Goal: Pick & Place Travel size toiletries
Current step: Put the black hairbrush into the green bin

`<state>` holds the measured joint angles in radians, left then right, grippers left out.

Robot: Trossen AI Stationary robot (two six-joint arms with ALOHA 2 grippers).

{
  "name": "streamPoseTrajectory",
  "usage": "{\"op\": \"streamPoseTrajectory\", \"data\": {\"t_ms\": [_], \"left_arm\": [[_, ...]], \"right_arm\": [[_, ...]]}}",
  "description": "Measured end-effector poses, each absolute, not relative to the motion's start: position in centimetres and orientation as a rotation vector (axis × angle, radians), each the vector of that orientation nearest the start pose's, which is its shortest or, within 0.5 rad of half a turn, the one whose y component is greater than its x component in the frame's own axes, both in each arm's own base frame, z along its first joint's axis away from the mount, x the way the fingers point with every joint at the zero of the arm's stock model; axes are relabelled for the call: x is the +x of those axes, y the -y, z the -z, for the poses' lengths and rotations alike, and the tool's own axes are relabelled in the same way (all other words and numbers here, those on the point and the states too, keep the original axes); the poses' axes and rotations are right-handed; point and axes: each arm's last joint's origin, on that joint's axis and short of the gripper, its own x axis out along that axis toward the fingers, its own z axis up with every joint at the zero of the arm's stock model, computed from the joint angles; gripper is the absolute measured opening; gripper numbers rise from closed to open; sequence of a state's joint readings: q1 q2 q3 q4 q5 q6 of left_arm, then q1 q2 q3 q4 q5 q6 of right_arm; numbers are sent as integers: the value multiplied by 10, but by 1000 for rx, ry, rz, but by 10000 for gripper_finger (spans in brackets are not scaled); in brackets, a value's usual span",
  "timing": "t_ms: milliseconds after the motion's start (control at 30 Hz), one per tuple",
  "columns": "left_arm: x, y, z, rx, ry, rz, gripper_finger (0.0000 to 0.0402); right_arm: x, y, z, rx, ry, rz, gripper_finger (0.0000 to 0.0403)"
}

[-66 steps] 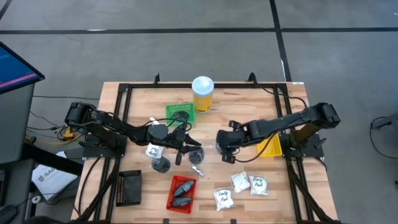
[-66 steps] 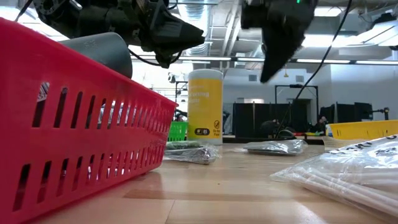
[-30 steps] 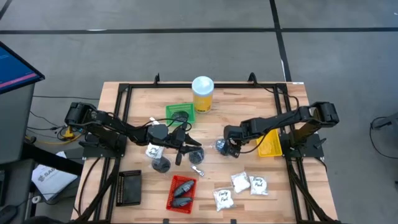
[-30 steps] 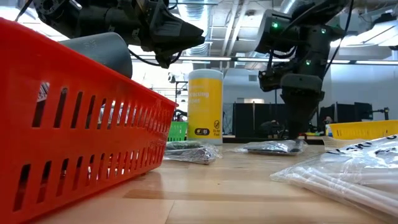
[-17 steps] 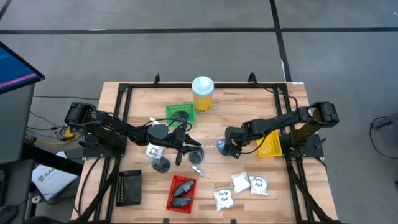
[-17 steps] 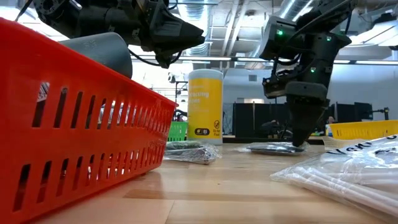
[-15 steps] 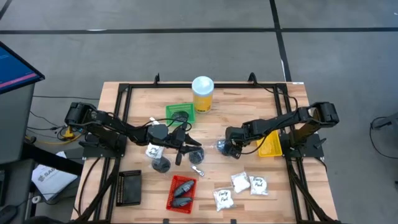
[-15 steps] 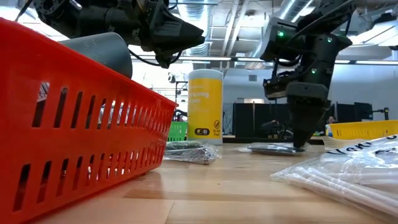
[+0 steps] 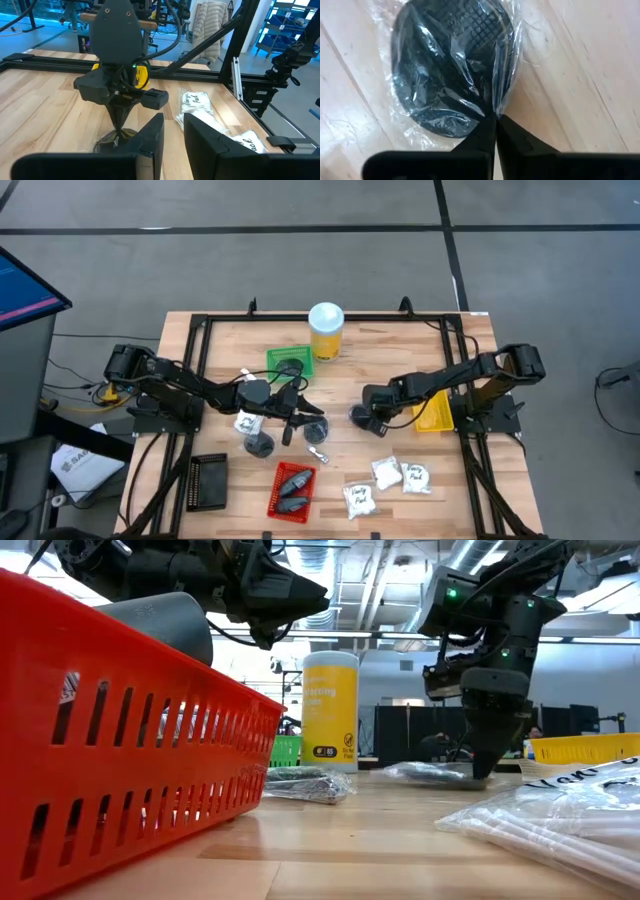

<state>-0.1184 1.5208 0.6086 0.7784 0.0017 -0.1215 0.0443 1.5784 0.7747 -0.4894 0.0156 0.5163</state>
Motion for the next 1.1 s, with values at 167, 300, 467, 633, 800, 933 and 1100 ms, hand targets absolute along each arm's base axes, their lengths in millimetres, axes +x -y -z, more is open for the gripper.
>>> {"op": "streamPoseTrajectory", "data": {"t_ms": [167,300,467,633,800,933,1100], "left_arm": [[298,35,-197,-113,-141,111,66],[298,36,-197,-113,-140,112,66],[298,35,-197,-130,-141,110,69],[298,35,-197,-132,-141,110,70],[298,34,-197,-129,-136,49,70],[298,29,-198,-136,-128,-42,70],[299,18,-198,-185,-123,-73,76]], "right_arm": [[273,-21,-156,354,-1245,248,1],[281,-28,-173,313,-1241,226,0],[291,-36,-198,239,-1220,220,0],[297,-43,-225,159,-1204,247,0],[302,-53,-252,110,-1164,237,0],[304,-61,-266,85,-1127,217,0],[305,-69,-278,47,-1101,201,0]]}}
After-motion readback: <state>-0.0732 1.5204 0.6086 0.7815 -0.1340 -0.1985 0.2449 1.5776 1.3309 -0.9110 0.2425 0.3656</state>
